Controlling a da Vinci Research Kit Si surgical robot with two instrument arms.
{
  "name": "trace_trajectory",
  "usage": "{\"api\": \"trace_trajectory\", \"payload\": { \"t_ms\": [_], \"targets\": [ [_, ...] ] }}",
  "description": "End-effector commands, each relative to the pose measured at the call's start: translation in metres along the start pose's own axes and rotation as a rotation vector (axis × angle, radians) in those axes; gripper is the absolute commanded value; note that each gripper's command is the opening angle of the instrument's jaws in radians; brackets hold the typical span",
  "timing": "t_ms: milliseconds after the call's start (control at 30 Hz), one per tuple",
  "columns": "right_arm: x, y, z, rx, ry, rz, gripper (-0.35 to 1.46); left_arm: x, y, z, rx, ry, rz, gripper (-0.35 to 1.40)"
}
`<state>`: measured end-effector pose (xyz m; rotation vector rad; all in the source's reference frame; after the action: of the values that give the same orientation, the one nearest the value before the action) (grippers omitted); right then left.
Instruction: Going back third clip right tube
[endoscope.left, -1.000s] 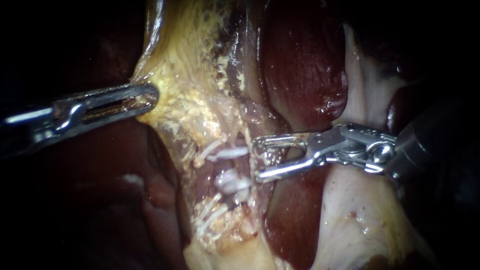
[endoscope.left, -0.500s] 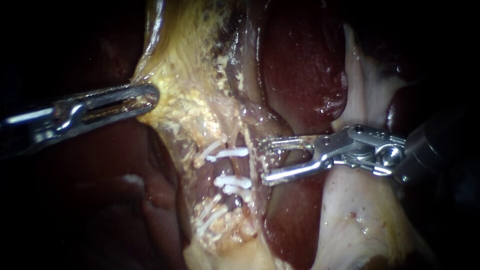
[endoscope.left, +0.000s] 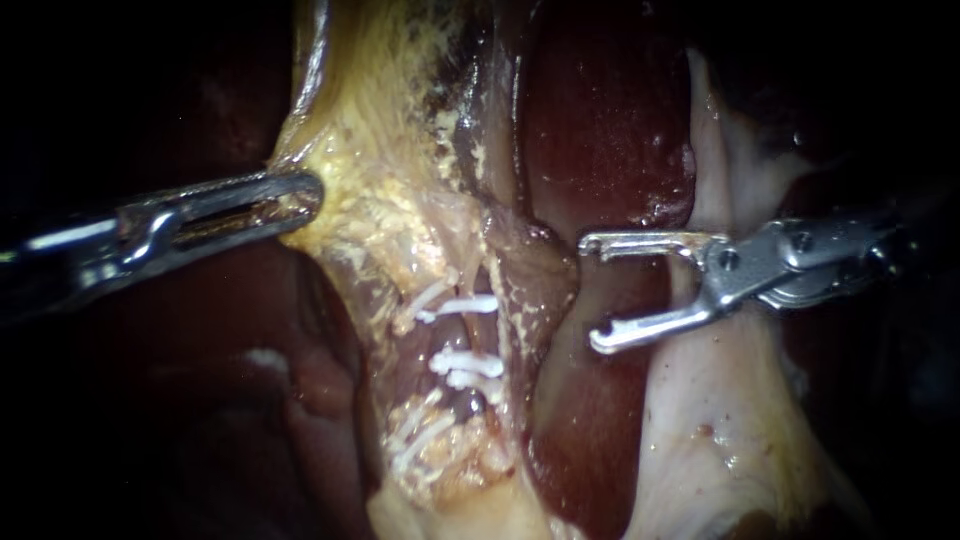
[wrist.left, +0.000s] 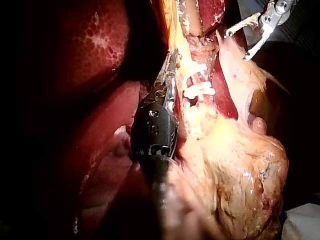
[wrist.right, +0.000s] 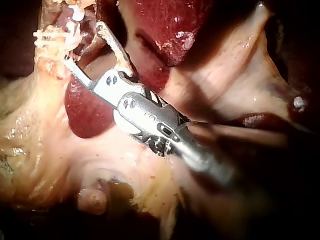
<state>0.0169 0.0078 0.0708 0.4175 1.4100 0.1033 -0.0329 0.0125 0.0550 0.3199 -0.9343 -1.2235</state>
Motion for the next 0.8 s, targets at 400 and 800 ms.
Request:
{"api": "trace_trajectory", "payload": {
  "t_ms": [400,800],
  "targets": [
    [-0.0001,-0.0002,-0.0007,0.002,-0.004,-0.034,0.60,0.0049,0.0012,0.0075,0.000,0.070,0.015,-0.35],
    [0.0001,-0.0005,-0.0010,0.003,-0.004,-0.034,0.60,0.0060,0.0007,0.0141,0.018,0.092,0.024,-0.35]
  ]
}}
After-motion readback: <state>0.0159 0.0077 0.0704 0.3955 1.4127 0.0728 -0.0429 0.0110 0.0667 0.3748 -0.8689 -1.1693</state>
